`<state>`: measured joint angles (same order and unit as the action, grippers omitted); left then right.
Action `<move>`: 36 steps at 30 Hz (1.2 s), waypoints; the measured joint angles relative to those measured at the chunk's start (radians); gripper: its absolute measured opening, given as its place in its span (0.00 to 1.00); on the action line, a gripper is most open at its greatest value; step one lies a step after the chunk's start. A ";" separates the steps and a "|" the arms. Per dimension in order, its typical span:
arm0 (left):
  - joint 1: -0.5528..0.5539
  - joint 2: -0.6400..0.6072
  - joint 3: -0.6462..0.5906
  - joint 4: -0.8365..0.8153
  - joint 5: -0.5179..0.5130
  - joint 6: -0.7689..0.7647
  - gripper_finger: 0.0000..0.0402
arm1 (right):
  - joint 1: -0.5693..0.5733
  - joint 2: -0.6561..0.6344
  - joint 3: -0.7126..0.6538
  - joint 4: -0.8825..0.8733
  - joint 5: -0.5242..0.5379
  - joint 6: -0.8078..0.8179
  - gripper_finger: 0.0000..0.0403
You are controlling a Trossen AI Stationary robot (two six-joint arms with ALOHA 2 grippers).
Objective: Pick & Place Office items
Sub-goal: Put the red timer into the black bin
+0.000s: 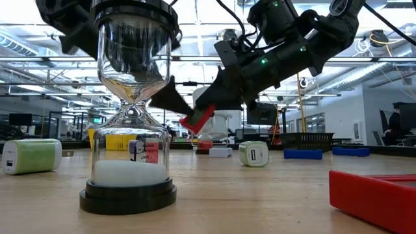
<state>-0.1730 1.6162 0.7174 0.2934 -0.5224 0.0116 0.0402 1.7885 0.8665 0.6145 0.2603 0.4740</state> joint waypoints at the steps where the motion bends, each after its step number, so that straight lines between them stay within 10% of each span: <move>1: 0.000 -0.023 -0.001 -0.022 0.000 0.000 0.76 | 0.000 0.000 0.000 -0.004 0.000 -0.007 0.15; 15: 0.000 -0.287 -0.260 0.160 0.079 0.009 0.67 | -0.001 -0.039 -0.002 -0.093 0.000 -0.058 0.16; 28: 0.000 -0.357 -0.438 0.322 0.139 0.011 0.49 | -0.002 -0.459 0.000 -0.792 0.329 0.002 0.16; 36: 0.000 -0.346 -0.444 0.360 0.167 0.023 0.41 | -0.292 -0.602 -0.001 -1.031 0.403 0.012 0.16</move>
<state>-0.1734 1.2705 0.2732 0.6533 -0.3552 0.0346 -0.2522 1.1862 0.8658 -0.4167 0.6630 0.4864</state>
